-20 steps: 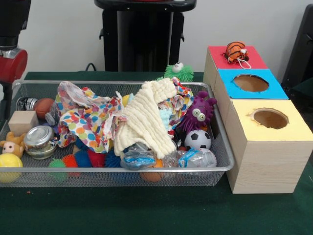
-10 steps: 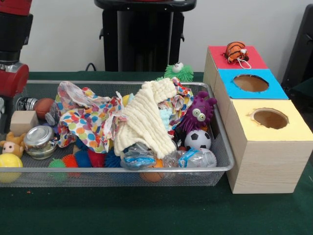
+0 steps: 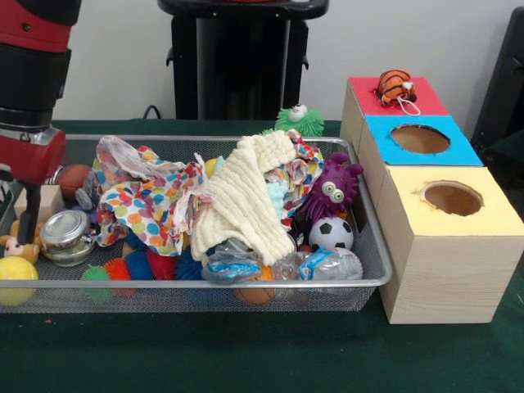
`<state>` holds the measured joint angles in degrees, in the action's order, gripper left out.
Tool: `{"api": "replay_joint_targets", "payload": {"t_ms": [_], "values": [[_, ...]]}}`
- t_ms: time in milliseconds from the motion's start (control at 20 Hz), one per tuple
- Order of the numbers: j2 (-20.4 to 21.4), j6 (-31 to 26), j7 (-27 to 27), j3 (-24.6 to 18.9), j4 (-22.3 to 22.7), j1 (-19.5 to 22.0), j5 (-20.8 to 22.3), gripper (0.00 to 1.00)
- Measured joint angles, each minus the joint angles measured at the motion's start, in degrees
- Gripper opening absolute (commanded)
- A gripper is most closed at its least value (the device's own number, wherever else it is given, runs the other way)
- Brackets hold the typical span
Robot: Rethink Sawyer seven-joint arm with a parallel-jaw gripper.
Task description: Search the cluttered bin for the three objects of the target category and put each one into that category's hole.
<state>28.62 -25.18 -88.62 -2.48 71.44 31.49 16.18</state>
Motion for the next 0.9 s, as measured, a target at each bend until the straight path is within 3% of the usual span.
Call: {"api": "replay_joint_targets", "payload": {"t_ms": [500,900], "values": [[-2.6,4.6,0.0,0.2,0.0,-1.7,0.0,1.00],[-4.1,5.2,0.0,0.6,0.0,-1.8,0.0,1.00]]}}
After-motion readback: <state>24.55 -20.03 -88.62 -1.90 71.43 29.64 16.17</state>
